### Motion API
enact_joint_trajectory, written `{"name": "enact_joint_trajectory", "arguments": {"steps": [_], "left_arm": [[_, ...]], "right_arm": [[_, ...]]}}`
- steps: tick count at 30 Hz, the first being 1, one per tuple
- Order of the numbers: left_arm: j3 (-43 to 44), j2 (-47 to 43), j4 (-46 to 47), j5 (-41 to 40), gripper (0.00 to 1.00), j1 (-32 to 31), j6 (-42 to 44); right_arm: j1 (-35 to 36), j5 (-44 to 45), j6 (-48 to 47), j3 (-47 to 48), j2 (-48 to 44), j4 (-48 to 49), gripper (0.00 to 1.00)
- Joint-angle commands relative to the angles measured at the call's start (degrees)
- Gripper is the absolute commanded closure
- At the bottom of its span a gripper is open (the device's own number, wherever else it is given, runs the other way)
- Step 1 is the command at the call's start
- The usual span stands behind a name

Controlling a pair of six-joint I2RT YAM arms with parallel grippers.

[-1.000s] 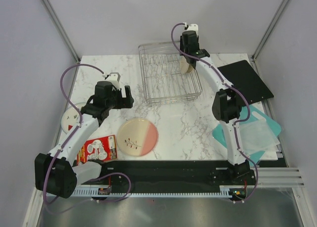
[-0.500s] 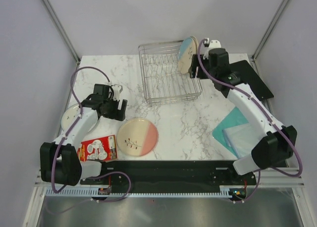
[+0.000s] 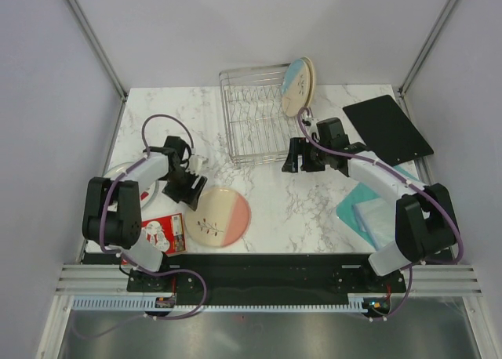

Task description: Load the plates into the dish rack

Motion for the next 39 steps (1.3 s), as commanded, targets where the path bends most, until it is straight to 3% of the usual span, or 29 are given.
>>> {"name": "enact_joint_trajectory", "arguments": {"steps": [1,5,12,17,20,23,24,30,39], "left_arm": [[4.42,2.82,-3.41,3.16,0.23,-2.51,3.0],[7.76,7.38,-6.14,7.44,0.28,-8.3,-1.13],[11.2,14.15,-6.59,14.32,0.53,-14.28,-10.71],[11.99,16.27,-4.92,14.76,0.66,-14.29,-12.74],[13.39,18.46,-5.0,17.12,0.87,-13.07,-15.46],[14.8,21.0,-5.09,19.5,0.97,-10.87,-16.78],[14.98,21.63,-5.09,20.29,0.97,-9.56,-17.13],[15.68,24.71,-4.74,26.09,0.97,-5.24,-18.54],[10.76,22.16,-3.95,32.24,0.98,-4.71,-17.66]], "right_arm": [[0.08,-3.1,0.51,-0.72,-0.78,3.84,0.18],[0.08,-5.65,0.42,-3.01,-0.51,4.19,0.17],[0.08,-5.66,0.33,-7.93,-2.35,5.51,0.17],[0.08,-5.65,-0.28,-9.95,-4.38,5.86,0.18],[0.08,-7.23,-0.37,-11.54,-4.73,5.86,0.18],[-0.01,-12.58,1.29,-13.21,-3.33,8.75,0.15],[-0.09,-17.82,1.65,-13.47,-1.06,9.89,0.15],[-0.01,-27.61,4.28,-14.44,8.26,16.05,0.17],[-0.01,-30.96,12.88,-18.04,16.88,27.89,0.16]]}}
